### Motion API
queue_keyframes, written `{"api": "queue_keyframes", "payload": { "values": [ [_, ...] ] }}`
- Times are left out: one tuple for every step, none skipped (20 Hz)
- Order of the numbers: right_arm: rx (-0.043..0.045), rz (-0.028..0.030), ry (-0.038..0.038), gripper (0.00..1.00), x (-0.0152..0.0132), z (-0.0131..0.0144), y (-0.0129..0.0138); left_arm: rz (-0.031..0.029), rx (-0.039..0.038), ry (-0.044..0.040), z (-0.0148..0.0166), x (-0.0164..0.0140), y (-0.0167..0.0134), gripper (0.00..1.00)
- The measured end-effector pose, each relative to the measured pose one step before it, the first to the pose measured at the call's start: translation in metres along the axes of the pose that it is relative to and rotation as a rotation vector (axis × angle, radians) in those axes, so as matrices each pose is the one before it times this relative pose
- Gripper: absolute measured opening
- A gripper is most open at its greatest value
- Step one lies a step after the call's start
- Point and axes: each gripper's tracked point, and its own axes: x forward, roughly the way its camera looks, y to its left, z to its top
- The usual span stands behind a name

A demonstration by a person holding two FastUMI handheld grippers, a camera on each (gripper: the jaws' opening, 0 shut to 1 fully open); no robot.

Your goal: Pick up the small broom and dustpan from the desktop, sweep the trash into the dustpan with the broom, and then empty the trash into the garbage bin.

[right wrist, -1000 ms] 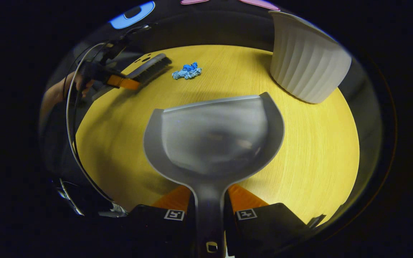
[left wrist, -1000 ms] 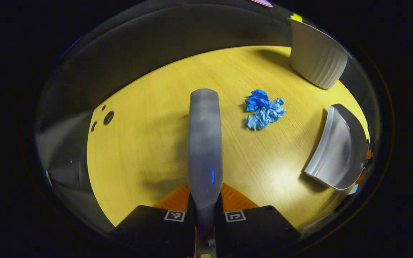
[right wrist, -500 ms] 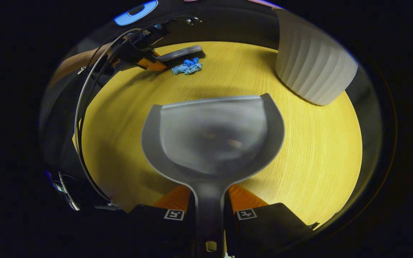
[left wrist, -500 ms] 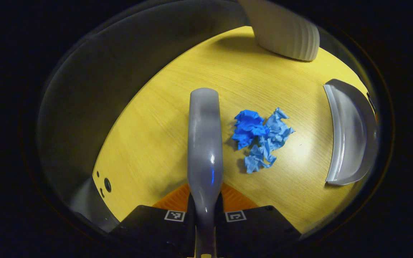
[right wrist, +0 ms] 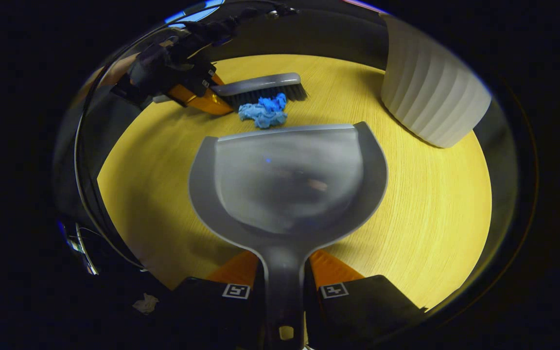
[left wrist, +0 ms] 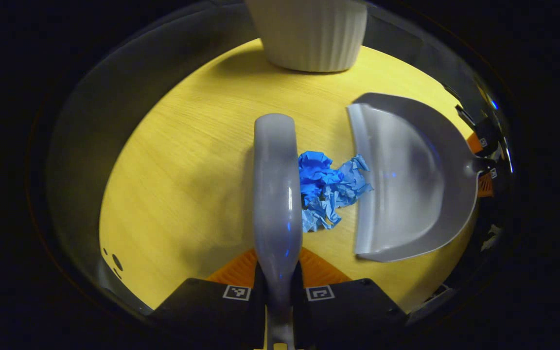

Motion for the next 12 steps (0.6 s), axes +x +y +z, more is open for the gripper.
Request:
{"api": "queue_keyframes", "payload": {
  "values": [
    [0.00090, -0.00214, -0.00331, 0.38, -0.00007, 0.00003, -0.00045, -0.04207, -0.00365, 0.00680, -0.00031, -0.00022, -0.01317, 0.27],
    [-0.00005, -0.00262, -0.00375, 0.38, 0.00269, -0.00366, -0.00132, -0.03158, -0.00294, 0.01009, -0.00017, -0.00058, -0.01265, 0.27],
    [0.00473, -0.00256, -0.00401, 0.38, 0.00124, -0.00111, -0.00063, -0.02365, -0.00770, 0.00941, -0.00082, -0.00155, -0.00775, 0.27],
    [0.01125, 0.00057, -0.00260, 0.38, 0.00007, -0.00014, -0.00007, -0.00412, -0.00777, 0.00365, 0.00124, -0.00130, -0.00631, 0.27],
    [0.00960, 0.00597, -0.00045, 0.38, 0.00113, -0.00089, 0.00061, 0.00461, -0.01055, 0.00817, -0.00183, -0.00117, -0.00313, 0.27],
    [-0.00153, 0.00298, -0.00997, 0.37, -0.00027, 0.00143, -0.00044, -0.00459, -0.01688, 0.00412, -0.00195, -0.00242, -0.00374, 0.27],
    [-0.01030, -0.00074, -0.00972, 0.37, -0.00002, 0.00088, -0.00054, -0.01008, -0.01499, -0.00037, -0.00416, -0.00333, -0.00152, 0.27],
    [-0.00750, -0.00386, -0.01078, 0.37, -0.00021, 0.00121, 0.00018, -0.00843, -0.01042, -0.00206, -0.00405, -0.00391, -0.00418, 0.27],
    [-0.00009, -0.00318, -0.00187, 0.37, 0.00034, 0.00067, -0.00047, 0.00317, -0.01170, -0.01009, -0.00294, -0.00320, -0.00301, 0.27],
    [0.01194, -0.00084, -0.00507, 0.37, 0.00104, 0.00014, 0.00071, 0.00655, -0.01936, -0.01903, -0.00095, -0.00353, 0.00029, 0.27],
    [0.00816, 0.00237, 0.00339, 0.37, 0.00078, 0.00002, 0.00013, 0.01069, -0.02642, -0.02586, -0.00077, -0.00578, -0.00282, 0.27],
    [0.00152, 0.00148, -0.00379, 0.37, -0.00073, 0.00301, -0.00059, 0.01407, -0.02962, -0.03333, -0.00076, -0.00597, -0.00243, 0.27]
  ]
}}
